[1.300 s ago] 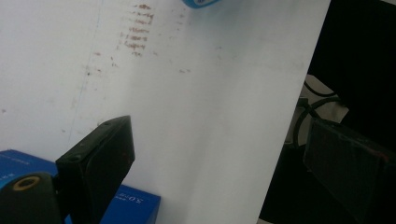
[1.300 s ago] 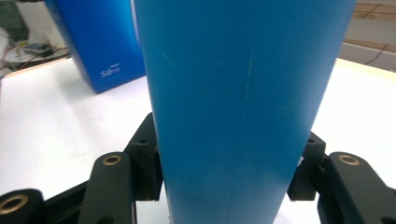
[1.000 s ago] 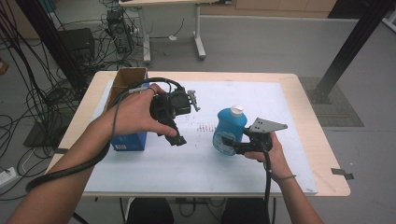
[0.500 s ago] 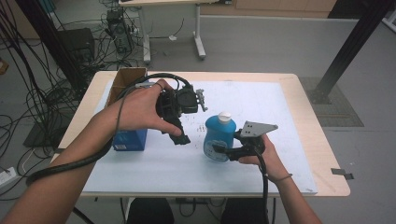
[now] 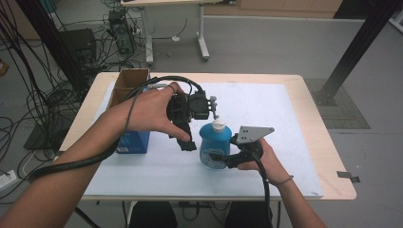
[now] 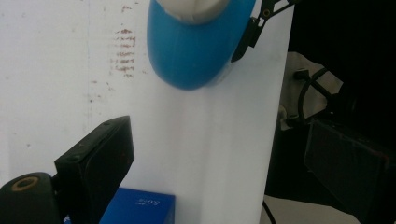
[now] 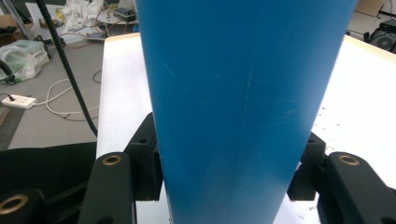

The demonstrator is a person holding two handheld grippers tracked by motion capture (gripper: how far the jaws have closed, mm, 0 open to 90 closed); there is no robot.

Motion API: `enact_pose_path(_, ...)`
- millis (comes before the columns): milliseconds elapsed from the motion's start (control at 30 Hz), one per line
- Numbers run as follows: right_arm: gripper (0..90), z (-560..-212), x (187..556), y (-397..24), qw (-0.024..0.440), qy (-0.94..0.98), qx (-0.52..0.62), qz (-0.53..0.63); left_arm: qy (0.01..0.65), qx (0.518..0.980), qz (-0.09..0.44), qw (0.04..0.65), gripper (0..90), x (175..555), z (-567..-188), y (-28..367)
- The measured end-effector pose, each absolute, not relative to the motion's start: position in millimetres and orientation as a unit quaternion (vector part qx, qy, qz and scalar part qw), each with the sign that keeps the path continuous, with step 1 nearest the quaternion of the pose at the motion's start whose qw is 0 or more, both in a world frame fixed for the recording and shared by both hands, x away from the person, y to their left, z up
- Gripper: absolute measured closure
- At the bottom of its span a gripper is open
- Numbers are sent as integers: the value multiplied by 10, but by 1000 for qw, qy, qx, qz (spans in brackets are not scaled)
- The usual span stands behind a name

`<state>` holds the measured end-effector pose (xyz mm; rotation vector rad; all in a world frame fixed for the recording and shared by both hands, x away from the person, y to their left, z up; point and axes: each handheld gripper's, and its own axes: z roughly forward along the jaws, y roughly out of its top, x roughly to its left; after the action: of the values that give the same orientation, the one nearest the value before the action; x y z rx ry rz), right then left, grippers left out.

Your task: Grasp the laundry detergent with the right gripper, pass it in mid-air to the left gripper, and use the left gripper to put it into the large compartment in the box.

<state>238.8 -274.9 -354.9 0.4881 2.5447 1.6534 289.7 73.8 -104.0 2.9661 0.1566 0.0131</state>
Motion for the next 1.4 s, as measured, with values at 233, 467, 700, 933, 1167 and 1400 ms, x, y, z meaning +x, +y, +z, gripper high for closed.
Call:
enact_pose_path(233,426,-3529,2410,-2684,26,830,147,538,44,996,-1,78,87,2923,-1053,644)
enact_pose_path(467,426,-3509,2414,-2640,23,833,135,536,35,997,0,71,87,2936,-1067,562)
enact_pose_path(700,426,-3495,2406,-2608,23,834,130,535,25,998,-4,64,87,2930,-1110,466)
enact_pose_path(933,426,-3475,2408,-2556,22,839,121,530,17,998,-5,55,87,2926,-1143,361)
enact_pose_path(1167,427,-3453,2413,-2480,23,843,110,526,5,999,-5,48,87,2904,-1155,262)
enact_pose_path(1400,427,-3452,2416,-2453,22,844,107,525,1,999,-5,40,90,2902,-1173,210)
